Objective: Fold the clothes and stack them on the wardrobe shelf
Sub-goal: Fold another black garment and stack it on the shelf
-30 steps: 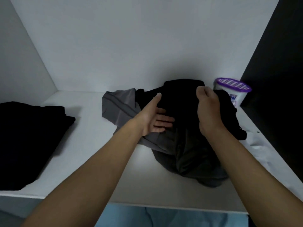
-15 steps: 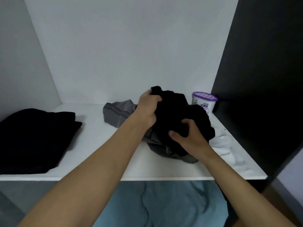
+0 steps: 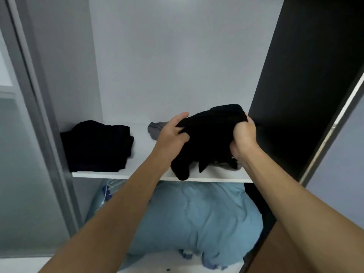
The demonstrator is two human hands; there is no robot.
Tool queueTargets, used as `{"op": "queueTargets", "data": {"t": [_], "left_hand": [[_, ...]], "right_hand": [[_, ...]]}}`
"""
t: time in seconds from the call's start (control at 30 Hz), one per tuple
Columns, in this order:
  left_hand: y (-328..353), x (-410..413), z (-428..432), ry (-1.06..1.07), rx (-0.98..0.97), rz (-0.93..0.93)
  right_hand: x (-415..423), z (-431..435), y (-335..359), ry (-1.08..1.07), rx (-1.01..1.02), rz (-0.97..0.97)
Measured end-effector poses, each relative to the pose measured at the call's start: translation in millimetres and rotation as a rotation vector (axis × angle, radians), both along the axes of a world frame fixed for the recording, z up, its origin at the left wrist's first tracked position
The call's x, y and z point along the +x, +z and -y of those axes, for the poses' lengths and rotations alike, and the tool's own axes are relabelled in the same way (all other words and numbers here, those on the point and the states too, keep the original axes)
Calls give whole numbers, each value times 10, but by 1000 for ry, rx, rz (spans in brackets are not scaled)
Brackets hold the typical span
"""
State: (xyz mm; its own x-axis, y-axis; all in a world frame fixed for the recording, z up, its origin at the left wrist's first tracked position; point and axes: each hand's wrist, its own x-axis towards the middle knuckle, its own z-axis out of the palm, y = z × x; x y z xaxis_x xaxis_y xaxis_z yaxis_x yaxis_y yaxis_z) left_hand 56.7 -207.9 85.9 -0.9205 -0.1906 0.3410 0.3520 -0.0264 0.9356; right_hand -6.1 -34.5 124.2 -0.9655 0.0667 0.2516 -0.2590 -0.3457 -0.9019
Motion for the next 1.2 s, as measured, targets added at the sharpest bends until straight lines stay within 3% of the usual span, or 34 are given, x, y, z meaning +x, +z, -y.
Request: {"op": "queueTargets", "data": {"t": [0.1, 0.2, 0.37, 0.47, 0.67, 0.83, 1.0, 1.07, 1.2], "left_hand": [[-192, 174, 84, 199, -290, -66], [-324, 307, 168, 409, -393, -32], [-561, 619, 239, 328, -83, 239], [-656, 805, 148, 157, -2, 319], [-664, 1273, -186, -384, -125, 298], [-835, 1444, -376, -616, -1, 317], [-1095, 1526, -507, -502, -434, 402], [-1152, 1526, -571, -400, -338, 419], [-1039, 1437, -572, 52, -185, 272]], "right_hand": [[464, 81, 134, 0, 324, -136], [812, 109, 215, 21, 464, -107], [1050, 23, 273, 38, 562, 152], [1144, 37, 218, 78, 296, 334], [1249, -192, 143, 75, 23, 422], [1326, -373, 186, 118, -132, 465], [1456, -458, 346, 123, -201, 432], [1504, -468, 375, 133, -201, 442], [1530, -556, 352, 233, -164, 433]]}}
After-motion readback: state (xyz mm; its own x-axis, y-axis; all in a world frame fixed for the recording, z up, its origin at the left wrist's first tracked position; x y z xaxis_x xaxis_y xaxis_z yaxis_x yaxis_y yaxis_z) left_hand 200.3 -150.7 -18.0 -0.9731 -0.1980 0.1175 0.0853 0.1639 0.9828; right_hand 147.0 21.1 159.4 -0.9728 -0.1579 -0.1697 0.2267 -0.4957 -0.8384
